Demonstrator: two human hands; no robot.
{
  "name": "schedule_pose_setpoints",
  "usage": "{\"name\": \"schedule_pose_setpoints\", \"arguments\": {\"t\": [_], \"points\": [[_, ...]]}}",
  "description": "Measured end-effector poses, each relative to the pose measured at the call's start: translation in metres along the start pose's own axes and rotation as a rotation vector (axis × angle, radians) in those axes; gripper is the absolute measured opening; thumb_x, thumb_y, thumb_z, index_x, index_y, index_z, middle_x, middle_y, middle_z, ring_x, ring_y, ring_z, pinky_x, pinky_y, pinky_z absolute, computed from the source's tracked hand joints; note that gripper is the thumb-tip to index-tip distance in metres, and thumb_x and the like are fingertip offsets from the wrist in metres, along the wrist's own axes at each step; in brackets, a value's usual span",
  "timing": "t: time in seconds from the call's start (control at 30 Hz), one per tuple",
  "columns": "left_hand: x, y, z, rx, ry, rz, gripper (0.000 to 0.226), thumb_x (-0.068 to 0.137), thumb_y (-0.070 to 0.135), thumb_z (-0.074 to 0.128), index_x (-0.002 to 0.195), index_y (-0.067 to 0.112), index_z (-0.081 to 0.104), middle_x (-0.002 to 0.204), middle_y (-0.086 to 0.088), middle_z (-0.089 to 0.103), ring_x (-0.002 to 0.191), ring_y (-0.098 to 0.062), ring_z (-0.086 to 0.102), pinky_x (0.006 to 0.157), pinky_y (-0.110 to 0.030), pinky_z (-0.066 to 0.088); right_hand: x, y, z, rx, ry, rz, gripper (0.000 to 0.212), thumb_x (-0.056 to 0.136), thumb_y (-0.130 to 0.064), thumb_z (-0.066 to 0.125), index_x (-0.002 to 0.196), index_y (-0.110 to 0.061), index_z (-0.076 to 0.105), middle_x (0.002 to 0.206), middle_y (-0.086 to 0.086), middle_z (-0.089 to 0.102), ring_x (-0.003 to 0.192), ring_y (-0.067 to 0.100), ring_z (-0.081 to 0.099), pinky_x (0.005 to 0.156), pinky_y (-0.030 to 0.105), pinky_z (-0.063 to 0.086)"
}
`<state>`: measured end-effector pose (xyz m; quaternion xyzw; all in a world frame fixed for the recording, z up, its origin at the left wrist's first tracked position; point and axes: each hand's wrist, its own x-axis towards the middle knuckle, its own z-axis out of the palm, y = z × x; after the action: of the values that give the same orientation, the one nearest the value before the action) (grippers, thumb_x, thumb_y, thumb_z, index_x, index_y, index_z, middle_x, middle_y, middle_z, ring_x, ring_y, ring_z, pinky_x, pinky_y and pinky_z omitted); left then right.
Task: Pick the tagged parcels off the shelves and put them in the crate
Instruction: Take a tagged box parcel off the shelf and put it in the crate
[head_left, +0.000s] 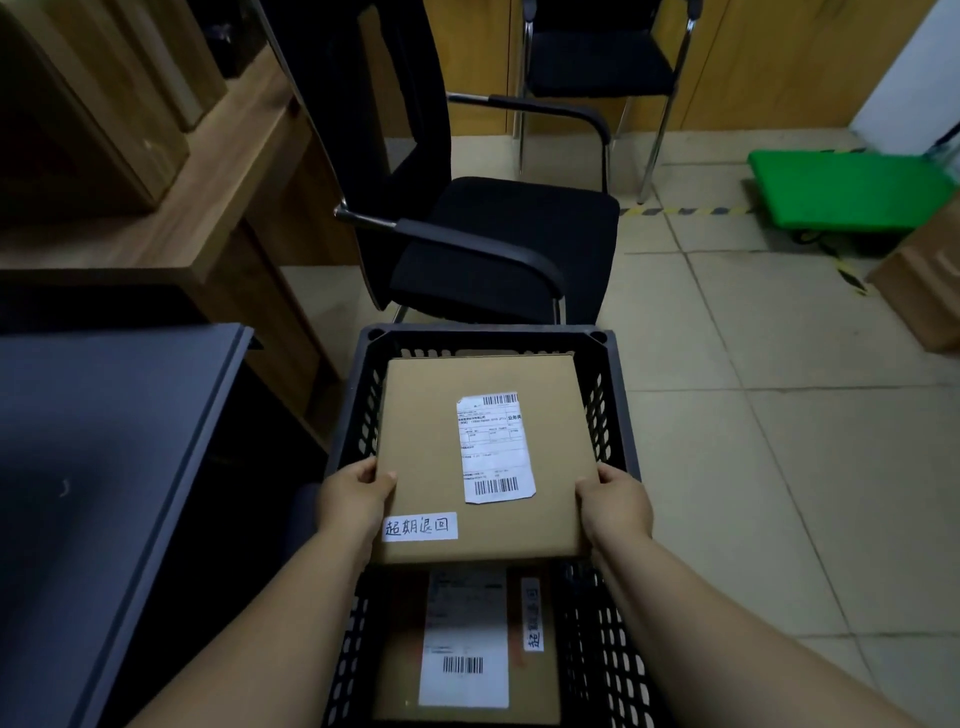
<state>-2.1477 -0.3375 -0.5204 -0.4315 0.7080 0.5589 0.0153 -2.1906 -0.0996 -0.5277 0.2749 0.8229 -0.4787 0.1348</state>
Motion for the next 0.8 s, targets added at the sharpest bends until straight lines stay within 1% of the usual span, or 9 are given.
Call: {"name": "schedule_pose_setpoints", "arguments": {"t": [0.07,0.17,0.3,0.37,0.47,0.57,0.67,0.73,0.8], "points": [[0.009,-0.004,0.006,0.0,-0.009,-0.029,0.035,0.091,0.01,0.058,0.125,0.012,0.059,0.092,-0.003,0.065,0.076,-0.02,0.064,0.068,-0.03,0.052,0.006,-0.001,0.006,-0.037,0.009,0.009,0.027,0.082,-0.007,0.044,0.089,-0.014,0.069,0.089,0.008,0.07,0.072,0.027,0.054,0.052,0.025,0.033],[0.022,-0.009,0.014,0.027,0.013,-0.031,0.034,0.09,0.01,0.058,0.124,0.011,0.06,0.088,0.001,0.063,0.072,-0.015,0.061,0.06,-0.025,0.048,0.013,-0.002,0.014,-0.046,0.026,0.03,0.031,0.084,-0.006,0.043,0.098,-0.016,0.069,0.095,0.009,0.07,0.075,0.026,0.054,0.054,0.026,0.033],[0.036,-0.013,0.024,0.042,0.017,-0.036,0.032,0.089,0.009,0.057,0.12,0.013,0.063,0.09,0.0,0.064,0.081,-0.023,0.063,0.076,-0.034,0.053,0.022,0.0,0.025,0.004,0.041,0.061,0.036,0.084,-0.003,0.043,0.106,-0.014,0.069,0.096,0.008,0.07,0.08,0.027,0.058,0.063,0.026,0.041],[0.044,-0.015,0.029,0.05,0.015,-0.042,0.028,0.089,0.009,0.055,0.115,0.014,0.066,0.085,0.001,0.065,0.08,-0.024,0.065,0.076,-0.037,0.055,0.028,0.002,0.03,0.038,0.047,0.084,0.038,0.083,-0.002,0.042,0.107,-0.014,0.068,0.088,0.003,0.066,0.076,0.025,0.059,0.059,0.025,0.042],[0.055,-0.019,0.035,0.062,0.022,-0.043,0.025,0.089,0.008,0.053,0.11,0.016,0.067,0.077,0.005,0.063,0.075,-0.023,0.064,0.072,-0.037,0.055,0.036,0.006,0.037,0.048,0.042,0.105,0.034,0.083,0.0,0.043,0.102,-0.01,0.068,0.08,0.0,0.062,0.064,0.018,0.054,0.05,0.021,0.036],[0.063,-0.025,0.039,0.092,0.034,-0.042,0.028,0.089,0.01,0.053,0.112,0.018,0.066,0.075,0.01,0.061,0.073,-0.02,0.063,0.07,-0.034,0.054,0.041,0.012,0.047,0.066,0.036,0.143,0.035,0.079,0.0,0.041,0.093,-0.012,0.071,0.083,0.004,0.068,0.072,0.025,0.059,0.06,0.025,0.042],[0.069,-0.031,0.043,0.144,0.037,-0.058,0.032,0.089,0.013,0.052,0.117,0.021,0.064,0.079,0.009,0.061,0.08,-0.024,0.063,0.082,-0.043,0.053,0.045,0.018,0.052,0.057,0.04,0.16,0.033,0.078,0.0,0.042,0.087,-0.015,0.07,0.074,-0.001,0.065,0.064,0.019,0.055,0.056,0.024,0.041],[0.071,-0.034,0.045,0.184,0.055,-0.056,0.032,0.089,0.014,0.051,0.117,0.022,0.064,0.085,0.005,0.062,0.082,-0.025,0.063,0.082,-0.043,0.054,0.048,0.02,0.055,0.032,0.019,0.164,0.034,0.079,-0.001,0.042,0.089,-0.017,0.069,0.078,0.001,0.068,0.071,0.024,0.06,0.062,0.027,0.045],[0.074,-0.038,0.047,0.201,0.073,-0.041,0.034,0.088,0.012,0.051,0.119,0.02,0.063,0.089,0.003,0.061,0.082,-0.024,0.062,0.078,-0.038,0.055,0.048,0.022,0.057,0.008,0.001,0.168,0.034,0.079,-0.002,0.042,0.09,-0.02,0.069,0.084,0.004,0.07,0.08,0.028,0.063,0.069,0.031,0.05]]}}
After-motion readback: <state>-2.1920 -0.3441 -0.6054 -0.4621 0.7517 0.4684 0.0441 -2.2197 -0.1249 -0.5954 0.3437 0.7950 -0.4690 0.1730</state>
